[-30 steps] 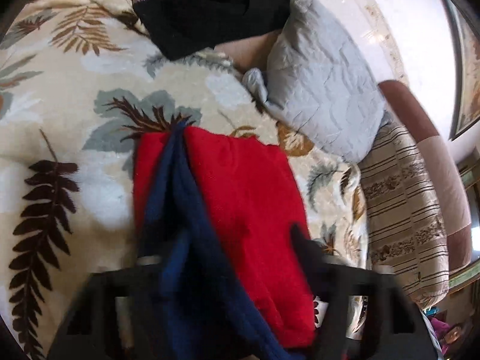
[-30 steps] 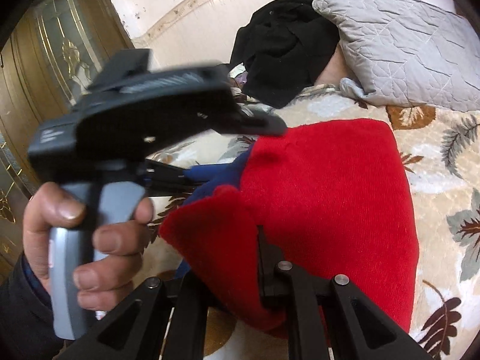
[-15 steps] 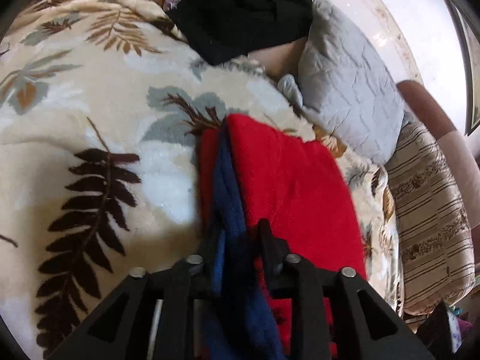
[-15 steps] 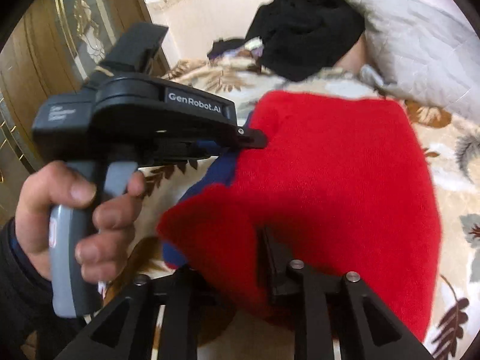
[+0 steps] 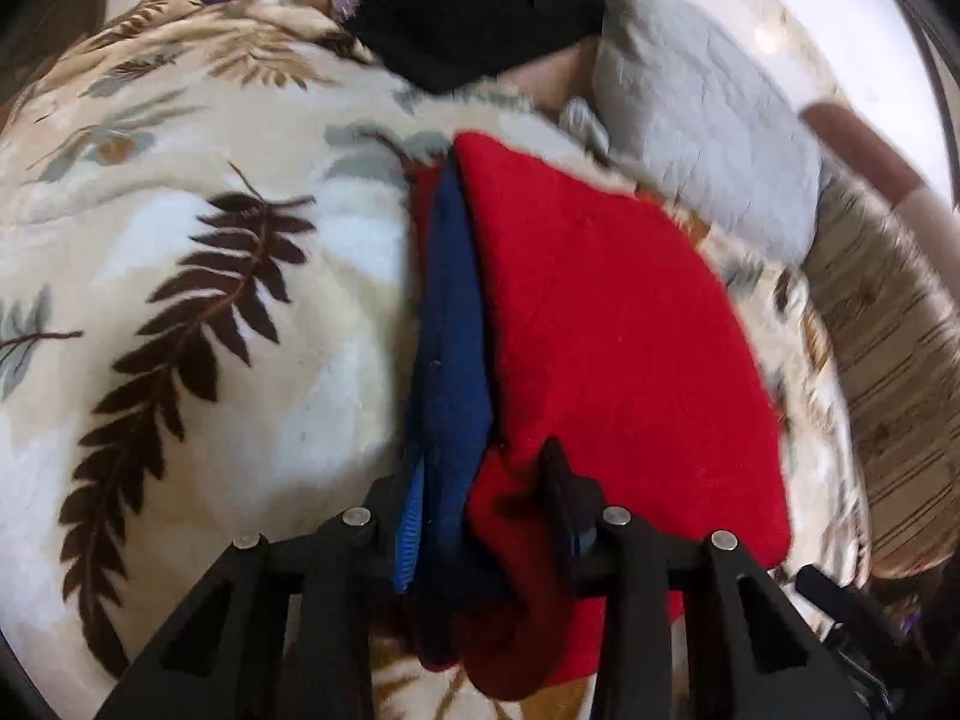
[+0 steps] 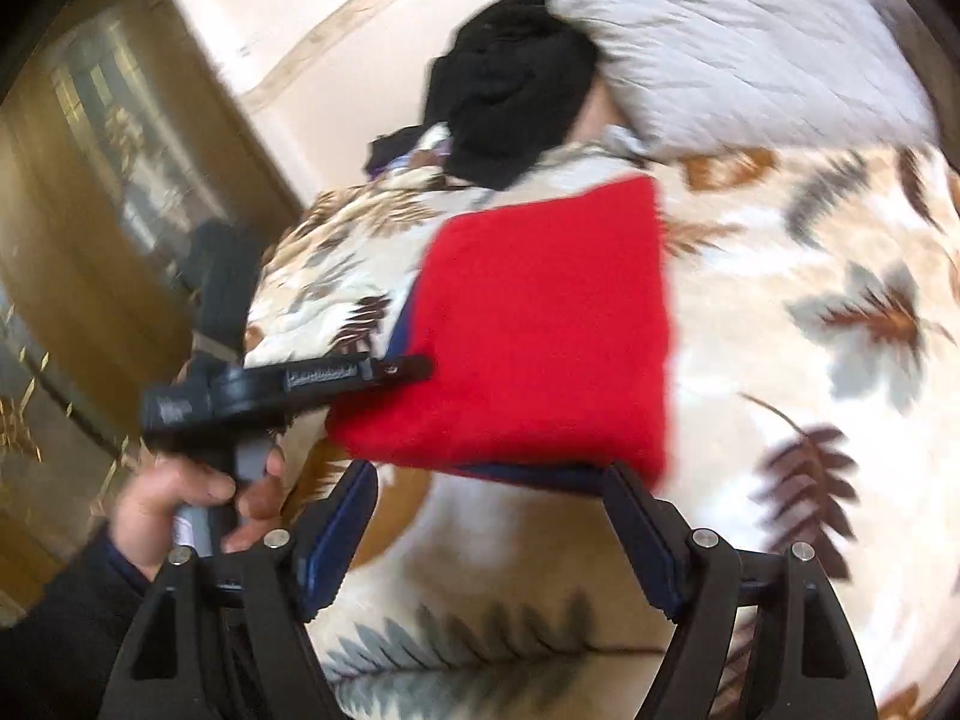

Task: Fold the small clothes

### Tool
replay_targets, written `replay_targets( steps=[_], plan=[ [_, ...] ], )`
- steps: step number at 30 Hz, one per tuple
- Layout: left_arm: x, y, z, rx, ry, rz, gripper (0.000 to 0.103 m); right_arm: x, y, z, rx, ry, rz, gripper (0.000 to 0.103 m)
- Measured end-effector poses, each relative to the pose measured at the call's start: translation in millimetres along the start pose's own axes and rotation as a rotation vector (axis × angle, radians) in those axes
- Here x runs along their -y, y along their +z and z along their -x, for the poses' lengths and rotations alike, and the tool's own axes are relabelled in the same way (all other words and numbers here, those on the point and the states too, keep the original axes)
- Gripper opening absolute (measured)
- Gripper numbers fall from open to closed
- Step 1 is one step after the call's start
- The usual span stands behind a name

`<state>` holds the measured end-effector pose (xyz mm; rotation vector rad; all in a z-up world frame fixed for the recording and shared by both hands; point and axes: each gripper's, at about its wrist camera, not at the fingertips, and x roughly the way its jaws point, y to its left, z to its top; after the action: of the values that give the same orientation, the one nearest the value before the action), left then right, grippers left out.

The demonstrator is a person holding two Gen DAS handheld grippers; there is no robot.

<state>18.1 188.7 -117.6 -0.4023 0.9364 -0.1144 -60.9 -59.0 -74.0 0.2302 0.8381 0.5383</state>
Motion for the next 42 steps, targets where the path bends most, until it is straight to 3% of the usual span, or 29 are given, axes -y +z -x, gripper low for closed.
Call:
replay_targets(
  steps=[4,6,7,12,13,15,16,17,20,23,25,27,29,30,31,33,34,35,36,37,39,42],
  plan=[
    [24.6,3.4,29.1,0.09,0.083,-0.059,0.04,23.9,1.3,12.3,-0.002,-0.035,-0.063,0.081],
    [37.0,-0.1,37.9,0.124,0.103,-0.087,0.062,30.9,2.2,13.8,-0.009,-0.043,-0.087,0.081],
    [41.6,-1.4,39.7,0.136,0.122,-0.095,0.066,35.0,1.6,14.5,-0.013,-0.036,-0.106,0.081],
    [60.9,-10.7,30.0,0.132,0.178,-0.192,0.067,56.0,-0.4,9.9,-0.044,0.039,-0.202,0.081],
    [61.4,-13.2,25.7,0.124,0.221,-0.217,0.067,61.7,0.8,7.6,-0.051,0.066,-0.231,0.081],
    [51.4,-16.7,2.8,0.053,0.331,-0.228,0.056,71.3,6.0,2.3,-0.054,0.098,-0.279,0.081],
    [40.2,-17.8,-5.7,0.016,0.309,-0.195,0.056,74.5,9.5,-0.7,-0.055,0.108,-0.292,0.081],
    [32.8,-17.8,-2.9,0.028,0.271,-0.155,0.056,76.8,14.1,-6.0,-0.065,0.115,-0.3,0.081],
    [33.6,-13.3,12.2,0.048,0.255,-0.123,0.056,80.2,28.4,-23.9,-0.106,0.167,-0.327,0.081],
    [47.3,-5.4,32.1,0.133,0.225,-0.149,0.057,81.0,44.5,-38.3,-0.115,0.191,-0.323,0.081],
    [58.0,4.3,36.4,0.164,0.195,-0.174,0.067,85.2,55.1,-47.4,-0.119,0.194,-0.338,0.081],
    [64.1,13.7,27.9,0.188,0.198,-0.195,0.07,90.2,69.3,-59.9,-0.126,0.198,-0.355,0.081],
    [65.4,21.1,5.0,0.141,0.248,-0.213,0.07,93.2,82.4,-72.4,-0.136,0.208,-0.363,0.081],
    [59.0,23.0,-16.3,0.066,0.277,-0.207,0.07,94.5,90.1,-85.0,-0.162,0.231,-0.369,0.081],
    [52.6,22.1,-26.1,0.038,0.258,-0.194,0.07,96.4,96.4,-97.6,-0.183,0.237,-0.376,0.081],
    [42.3,24.0,-28.5,0.043,0.199,-0.143,0.07,99.6,108.0,-119.8,-0.207,0.193,-0.364,0.079],
    [40.4,25.1,-26.6,0.041,0.188,-0.131,0.069,98.5,113.0,-130.1,-0.223,0.189,-0.348,0.072],
    [39.5,25.0,-25.9,0.041,0.183,-0.131,0.068,92.2,116.7,-134.4,-0.236,0.185,-0.307,0.053],
    [38.1,23.9,-26.4,0.045,0.18,-0.136,0.068,78.1,121.0,-131.7,-0.234,0.128,-0.221,0.048],
    [36.5,22.3,-25.9,0.046,0.173,-0.136,0.068,62.8,123.2,-125.4,-0.224,0.074,-0.139,0.047],
    [35.6,21.5,-25.3,0.046,0.16,-0.136,0.068,52.2,122.9,-117.8,-0.214,0.032,-0.092,0.046],
    [35.7,21.0,-26.2,0.047,0.15,-0.132,0.068,66.7,124.5,-118.3,-0.209,0.074,-0.158,0.059]
  ],
)
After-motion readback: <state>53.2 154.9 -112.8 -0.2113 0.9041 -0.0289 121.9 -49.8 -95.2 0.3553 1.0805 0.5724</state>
